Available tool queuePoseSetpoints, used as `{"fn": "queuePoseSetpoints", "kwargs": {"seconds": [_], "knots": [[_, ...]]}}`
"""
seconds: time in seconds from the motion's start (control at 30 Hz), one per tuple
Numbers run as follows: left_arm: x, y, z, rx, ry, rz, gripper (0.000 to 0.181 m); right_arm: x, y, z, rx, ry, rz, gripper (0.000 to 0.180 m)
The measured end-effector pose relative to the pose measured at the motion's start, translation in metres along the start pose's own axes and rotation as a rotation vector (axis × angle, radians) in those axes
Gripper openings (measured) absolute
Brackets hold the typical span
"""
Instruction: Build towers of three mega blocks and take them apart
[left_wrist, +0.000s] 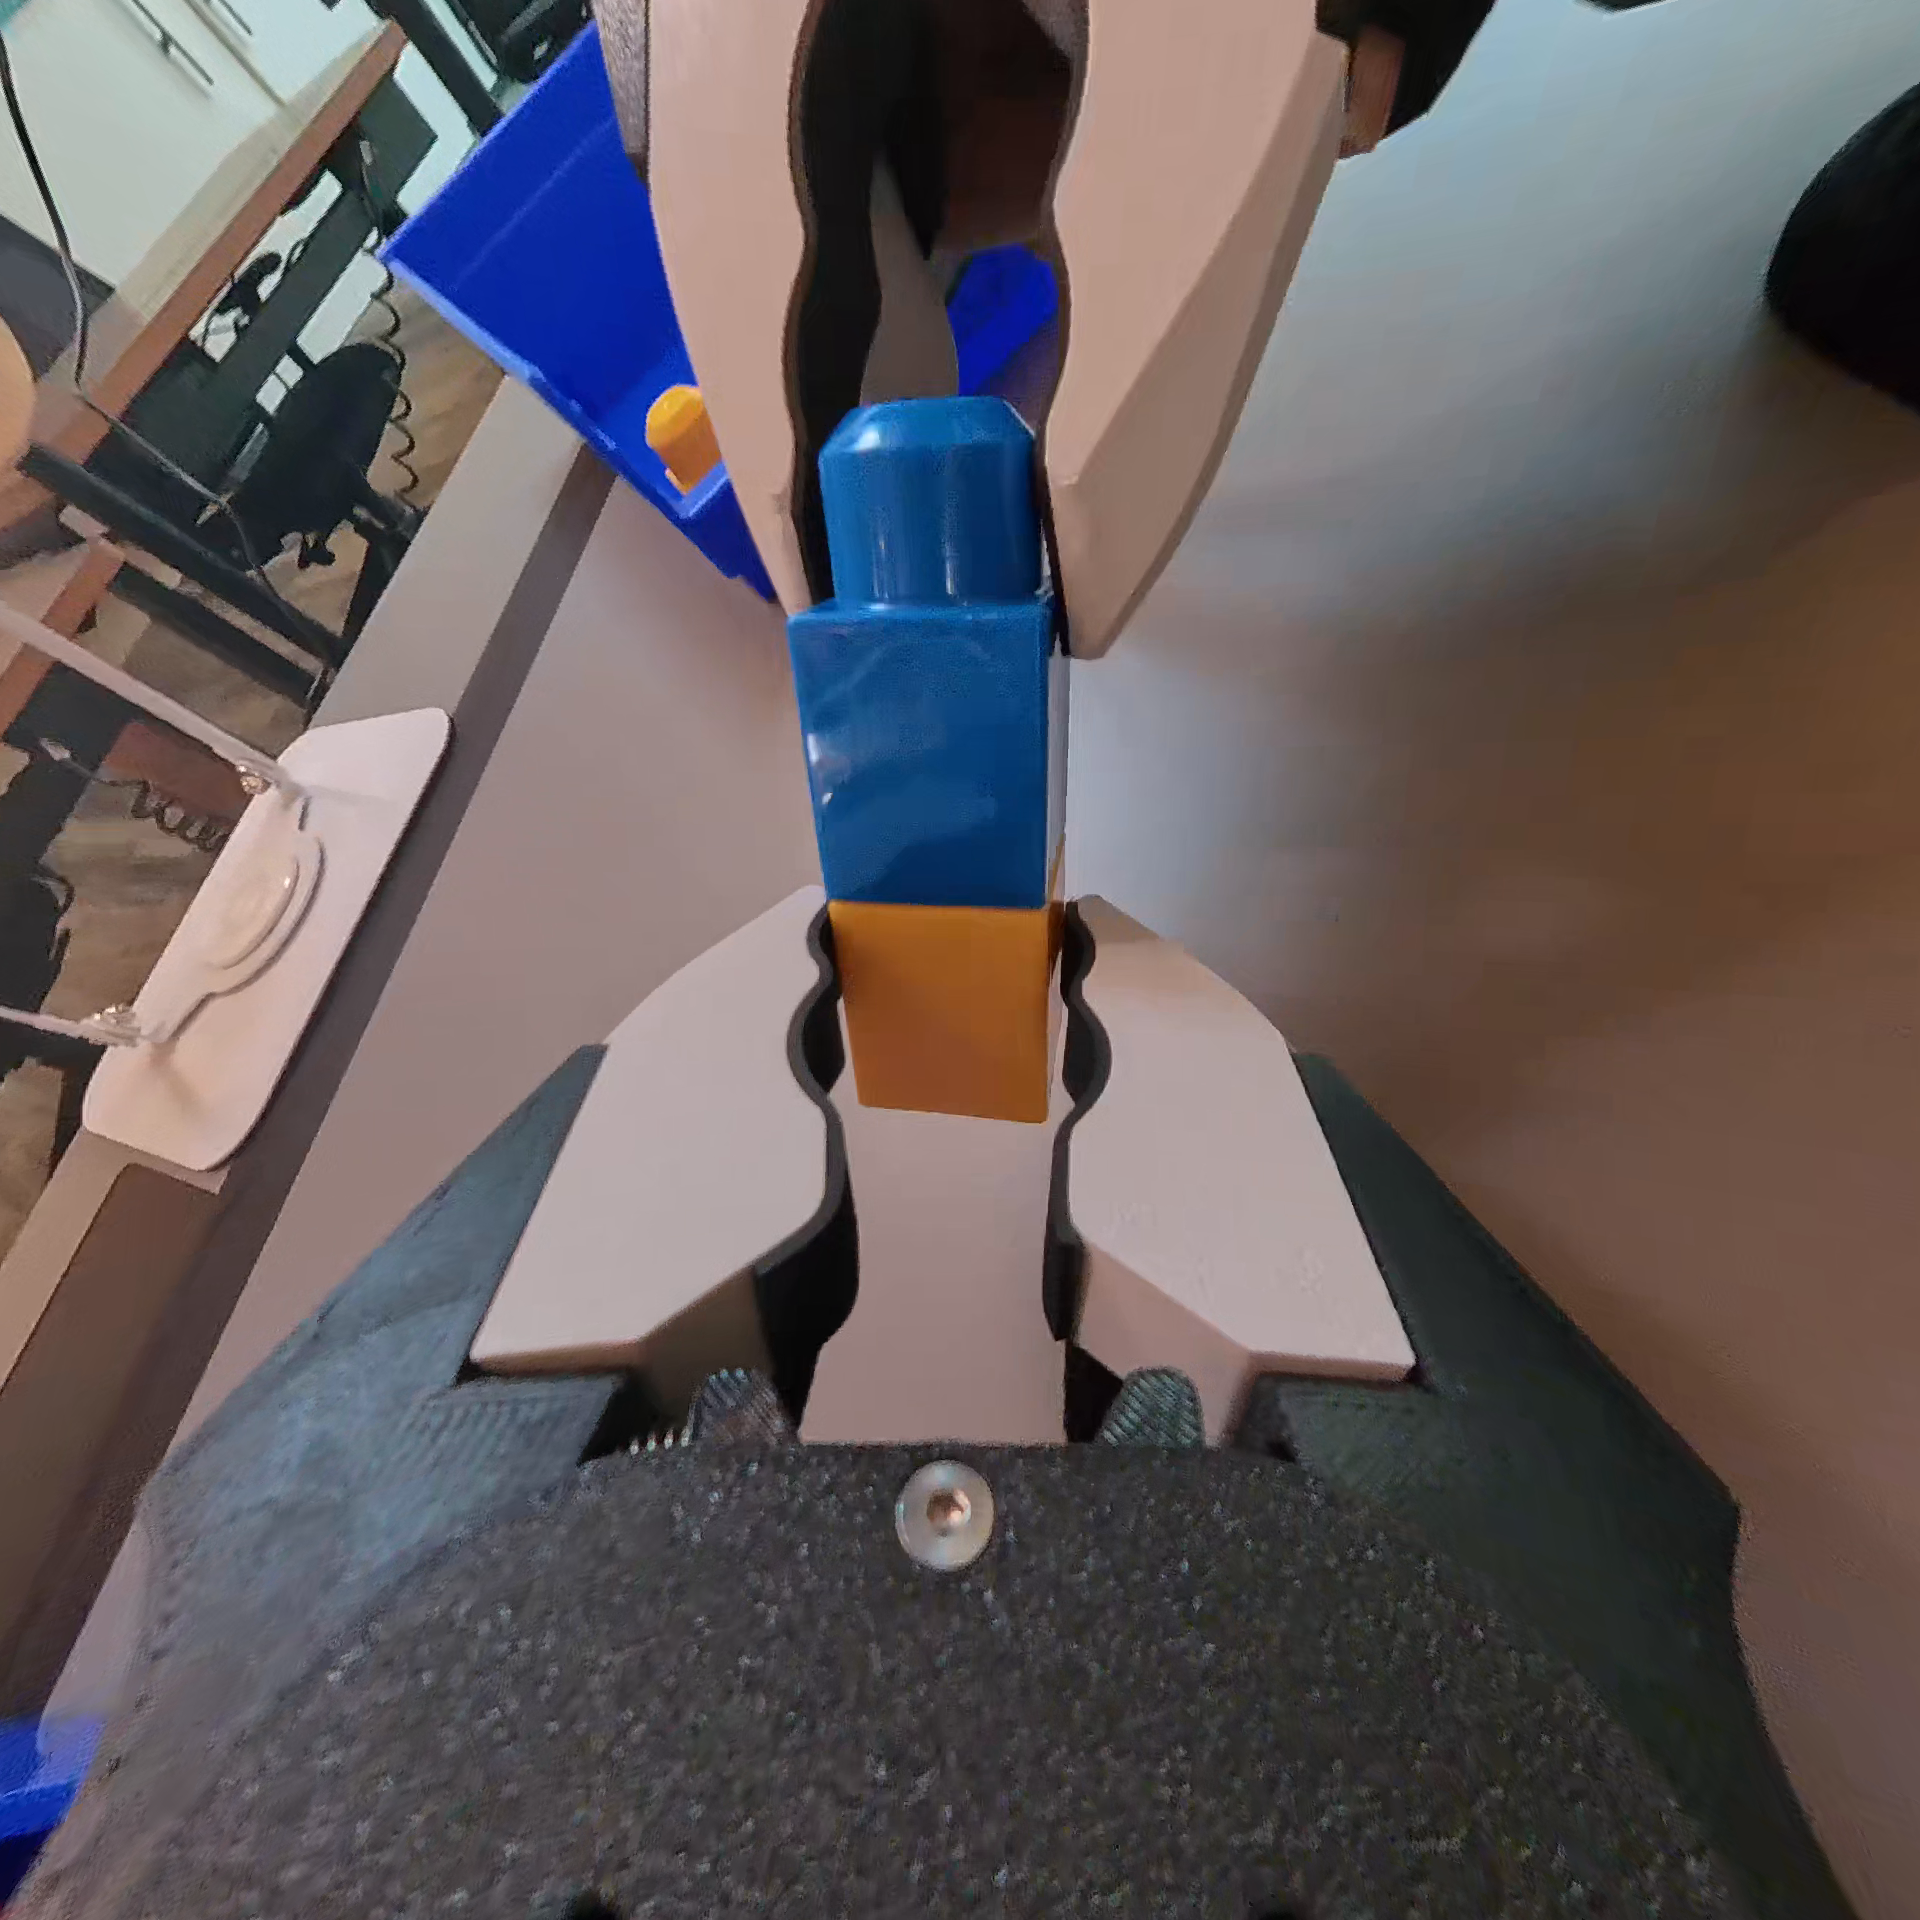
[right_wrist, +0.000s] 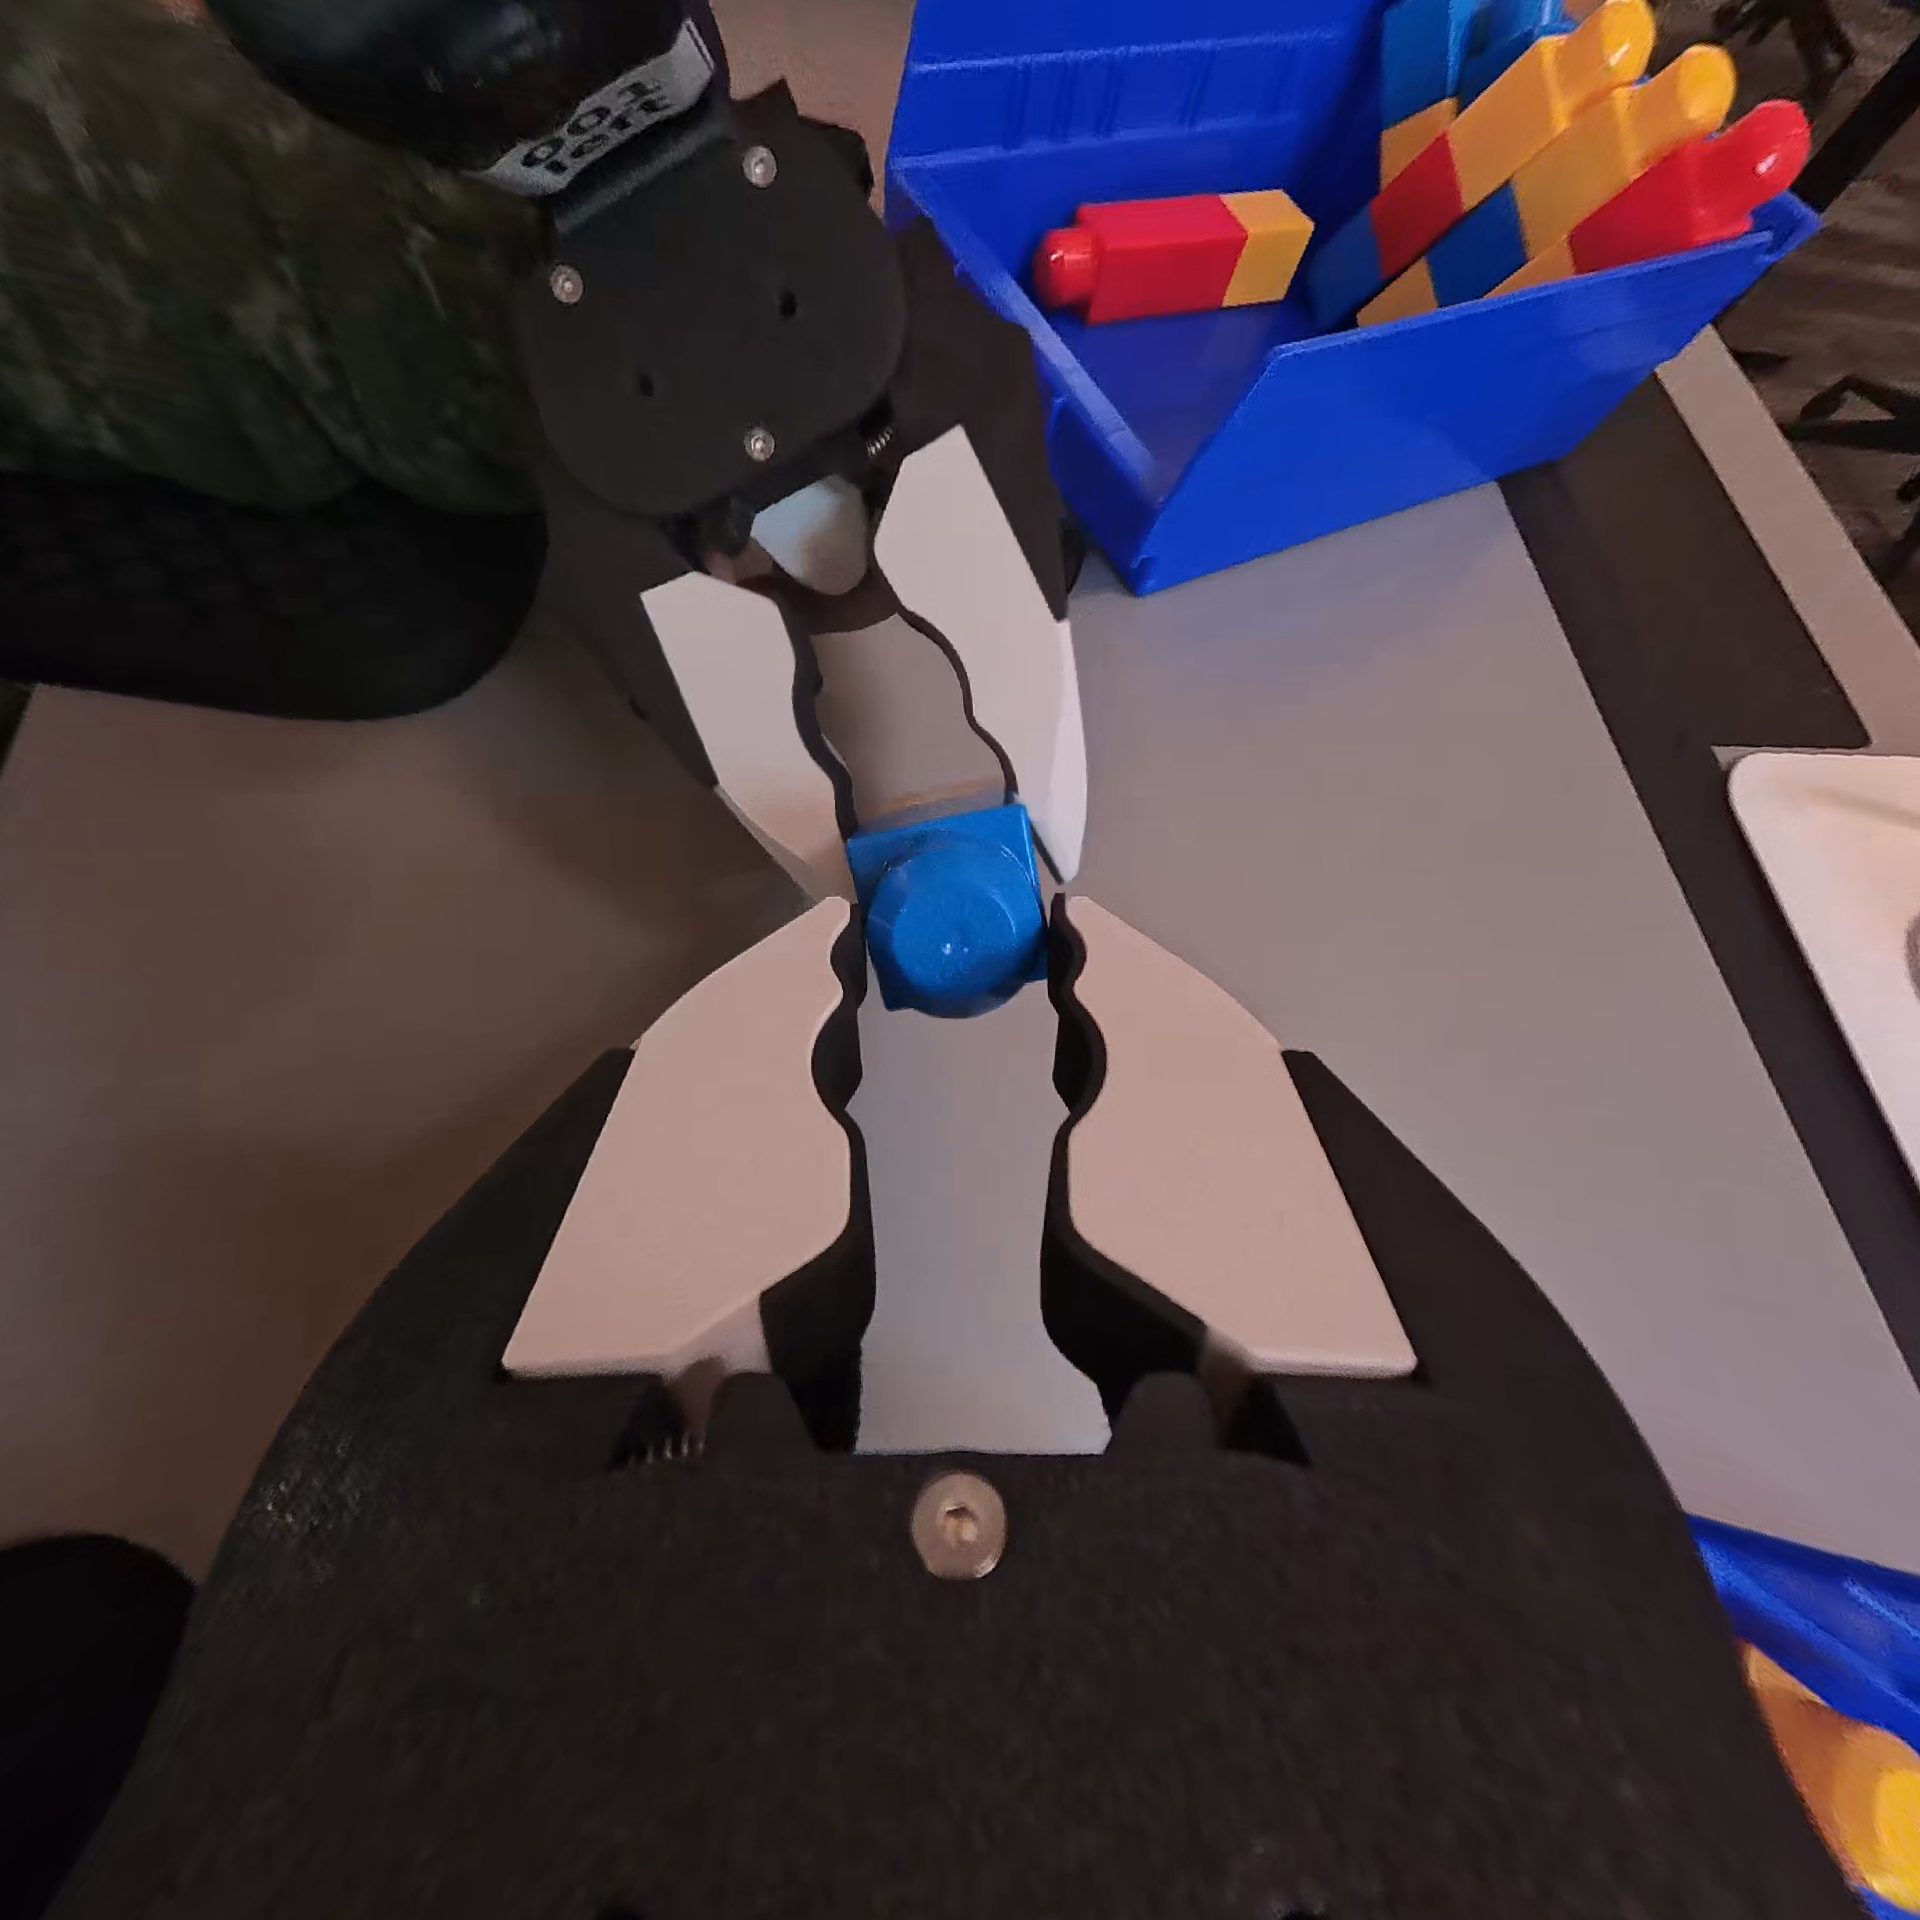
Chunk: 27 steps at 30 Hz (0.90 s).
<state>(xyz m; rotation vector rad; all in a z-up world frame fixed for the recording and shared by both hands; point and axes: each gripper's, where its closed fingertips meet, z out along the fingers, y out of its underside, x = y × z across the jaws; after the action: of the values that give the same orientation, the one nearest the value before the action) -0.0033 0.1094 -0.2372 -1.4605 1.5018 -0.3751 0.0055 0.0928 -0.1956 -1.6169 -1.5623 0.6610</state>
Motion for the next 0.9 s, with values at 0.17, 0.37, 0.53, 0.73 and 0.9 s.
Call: {"fn": "queuePoseSetpoints", "kwargs": {"seconds": [0.17,0.37,0.53,0.73,0.9], "knots": [[-0.008,0.019,-0.005,-0.094,0.018,-0.042,0.037,0.004,-0.013,-0.024,0.050,0.009,0.016,0.034],[-0.042,0.021,-0.020,0.033,-0.064,-0.271,0.037,0.098,-0.022,-0.151,0.107,0.593,0.163,0.033],[-0.045,0.027,-0.018,0.026,-0.101,-0.285,0.037,0.146,0.078,-0.182,-0.418,0.795,0.417,0.034],[-0.041,0.032,-0.013,-0.004,-0.101,-0.252,0.037,0.154,0.161,-0.137,-0.852,0.498,0.584,0.034],[-0.039,0.034,-0.013,-0.002,-0.085,-0.253,0.037,0.161,0.181,-0.110,-0.765,0.339,0.753,0.034]]}}
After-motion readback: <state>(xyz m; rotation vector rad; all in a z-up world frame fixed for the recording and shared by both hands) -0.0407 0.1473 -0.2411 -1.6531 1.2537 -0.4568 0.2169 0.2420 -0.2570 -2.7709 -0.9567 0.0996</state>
